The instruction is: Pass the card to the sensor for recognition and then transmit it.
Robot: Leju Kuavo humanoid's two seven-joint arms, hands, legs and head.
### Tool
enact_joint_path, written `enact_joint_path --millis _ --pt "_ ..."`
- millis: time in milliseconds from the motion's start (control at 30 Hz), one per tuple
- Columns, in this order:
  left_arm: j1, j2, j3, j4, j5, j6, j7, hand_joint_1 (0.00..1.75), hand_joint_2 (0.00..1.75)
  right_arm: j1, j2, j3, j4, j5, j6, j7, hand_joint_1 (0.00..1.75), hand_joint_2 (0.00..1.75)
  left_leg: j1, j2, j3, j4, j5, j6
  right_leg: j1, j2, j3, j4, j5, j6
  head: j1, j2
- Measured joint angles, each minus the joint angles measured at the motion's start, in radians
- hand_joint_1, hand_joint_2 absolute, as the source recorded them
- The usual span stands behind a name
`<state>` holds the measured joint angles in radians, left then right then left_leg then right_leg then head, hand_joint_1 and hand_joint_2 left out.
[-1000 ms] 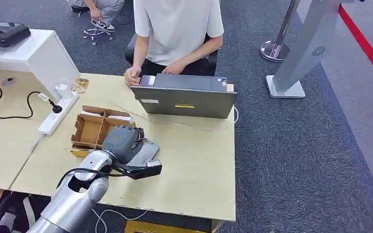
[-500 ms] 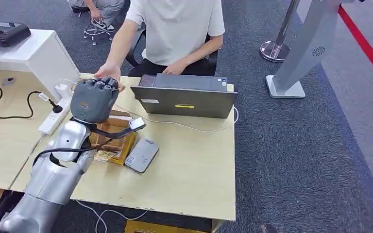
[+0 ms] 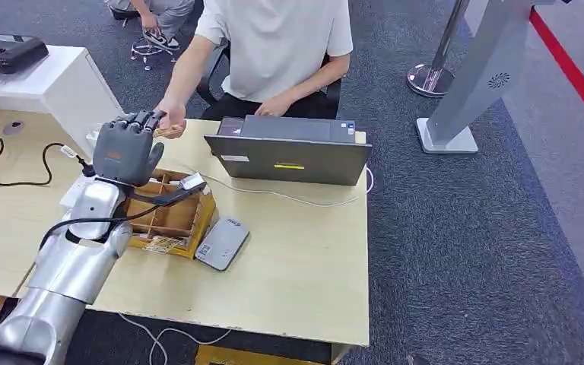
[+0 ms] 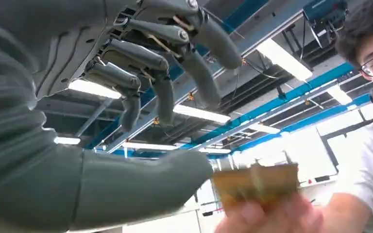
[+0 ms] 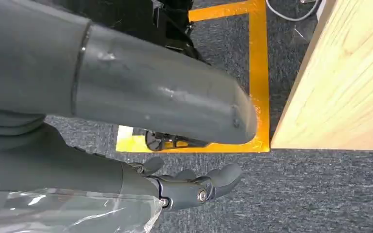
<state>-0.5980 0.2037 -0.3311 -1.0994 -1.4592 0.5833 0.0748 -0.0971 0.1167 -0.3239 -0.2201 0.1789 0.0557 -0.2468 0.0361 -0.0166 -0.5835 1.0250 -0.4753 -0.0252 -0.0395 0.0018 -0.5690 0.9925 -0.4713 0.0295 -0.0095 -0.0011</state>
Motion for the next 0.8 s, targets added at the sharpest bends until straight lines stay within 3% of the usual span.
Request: enact_joint_path --millis 300,400,433,533,567,667,800 --pt "0.004 -0.004 0.0 0.004 0.027 0.001 -0.013 0.0 1.75 0.005 0.0 0.0 0.002 0.0 -0.001 -0.001 0.0 0.0 0.0 0.0 0.0 0.0 0.0 0.0 0.0 0.0 0.0 0.0 0.0 0.0 0.0 0.0" --pt "0.02 -0.006 0.0 -0.006 0.076 -0.007 -0.051 0.0 1.75 0.006 0.0 0.0 0.003 -0.007 -0.003 -0.003 0.0 0.0 0.0 0.0 0.0 0.0 0.0 0.0 0.0 0.0 0.0 0.0 0.0 0.0 0.0 0.0" --pt "0.039 -0.007 0.0 -0.029 0.102 -0.034 -0.069 0.0 1.75 0.009 0.0 -0.001 0.003 -0.012 -0.003 -0.008 0.0 0.0 0.0 0.0 0.0 0.0 0.0 0.0 0.0 0.0 0.0 0.0 0.0 0.0 0.0 0.0" --pt "0.136 -0.002 -0.002 -0.152 0.153 -0.212 -0.087 0.0 1.75 0.021 0.0 -0.013 0.004 -0.036 -0.002 -0.034 0.0 0.0 0.0 0.001 0.0 0.0 -0.001 0.001 0.0 0.001 0.0 0.0 -0.001 0.001 0.0 0.0" --pt "0.18 0.006 -0.009 -0.198 0.155 -0.245 -0.087 0.0 1.75 0.028 0.0 -0.021 0.005 -0.044 0.0 -0.044 0.0 0.0 0.0 0.002 0.0 0.0 -0.002 0.0 0.0 0.002 0.0 0.0 -0.001 0.001 0.0 0.0" --pt "0.317 0.045 -0.041 -0.354 0.156 -0.296 -0.074 0.0 1.75 0.047 0.0 -0.044 0.006 -0.061 0.003 -0.066 0.0 0.0 0.0 0.002 0.0 0.0 -0.004 0.0 0.0 0.002 -0.001 0.0 -0.003 0.002 0.0 0.0" --pt "0.457 0.079 -0.07 -0.477 0.158 -0.305 -0.065 0.0 1.75 0.058 0.0 -0.069 0.009 -0.068 0.003 -0.075 0.0 0.0 0.0 0.002 0.0 0.0 -0.005 0.001 0.0 0.002 -0.001 0.0 -0.004 0.002 0.0 0.0"
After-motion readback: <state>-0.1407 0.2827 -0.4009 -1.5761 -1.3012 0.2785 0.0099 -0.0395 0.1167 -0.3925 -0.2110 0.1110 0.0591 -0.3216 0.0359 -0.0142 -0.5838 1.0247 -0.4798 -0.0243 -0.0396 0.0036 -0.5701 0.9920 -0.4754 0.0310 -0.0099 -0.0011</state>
